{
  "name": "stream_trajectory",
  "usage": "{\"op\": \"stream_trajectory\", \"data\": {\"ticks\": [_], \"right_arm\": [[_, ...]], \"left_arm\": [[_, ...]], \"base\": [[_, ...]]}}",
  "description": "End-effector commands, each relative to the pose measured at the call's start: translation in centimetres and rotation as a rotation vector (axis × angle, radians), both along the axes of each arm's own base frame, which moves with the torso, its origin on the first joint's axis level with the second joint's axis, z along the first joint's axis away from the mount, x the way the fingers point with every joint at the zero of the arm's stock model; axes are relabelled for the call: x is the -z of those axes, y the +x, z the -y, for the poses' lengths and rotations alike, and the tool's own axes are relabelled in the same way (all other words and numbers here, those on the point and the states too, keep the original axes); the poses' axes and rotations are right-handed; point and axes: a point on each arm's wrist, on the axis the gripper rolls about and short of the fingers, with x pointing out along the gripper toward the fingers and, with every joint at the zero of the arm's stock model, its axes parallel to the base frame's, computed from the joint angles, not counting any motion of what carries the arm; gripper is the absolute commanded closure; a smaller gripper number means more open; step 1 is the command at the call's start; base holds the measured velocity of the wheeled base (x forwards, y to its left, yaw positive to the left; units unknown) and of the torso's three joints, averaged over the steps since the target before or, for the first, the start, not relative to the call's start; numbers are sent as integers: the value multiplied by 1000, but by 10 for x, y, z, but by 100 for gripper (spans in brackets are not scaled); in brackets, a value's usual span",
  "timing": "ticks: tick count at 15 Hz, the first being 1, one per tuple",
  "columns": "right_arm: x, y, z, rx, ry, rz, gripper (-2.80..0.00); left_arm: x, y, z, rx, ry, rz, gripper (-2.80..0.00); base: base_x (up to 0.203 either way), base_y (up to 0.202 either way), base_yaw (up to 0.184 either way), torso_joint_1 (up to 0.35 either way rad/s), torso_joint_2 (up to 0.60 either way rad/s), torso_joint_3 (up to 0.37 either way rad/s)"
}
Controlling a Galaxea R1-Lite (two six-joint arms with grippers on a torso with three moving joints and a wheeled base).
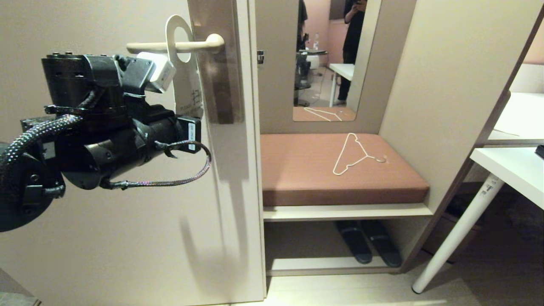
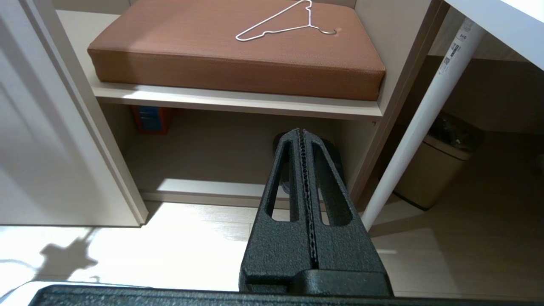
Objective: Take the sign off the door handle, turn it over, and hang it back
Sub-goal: Hang the sign back with the other side facing out
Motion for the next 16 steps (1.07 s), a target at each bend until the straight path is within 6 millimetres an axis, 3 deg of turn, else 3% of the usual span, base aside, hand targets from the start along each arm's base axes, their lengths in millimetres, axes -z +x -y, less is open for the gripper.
{"op": "stream_trajectory", "data": {"ticks": [1, 16], "right_arm": [[0, 0, 0, 0, -1, -1, 0], [0, 0, 0, 0, -1, -3, 0]], "left_arm": [[5, 3, 7, 14, 8, -14, 0], [6, 1, 10, 16, 16, -16, 0]], "base": [[0, 0, 0, 0, 0, 0], [0, 0, 0, 0, 0, 0]]}}
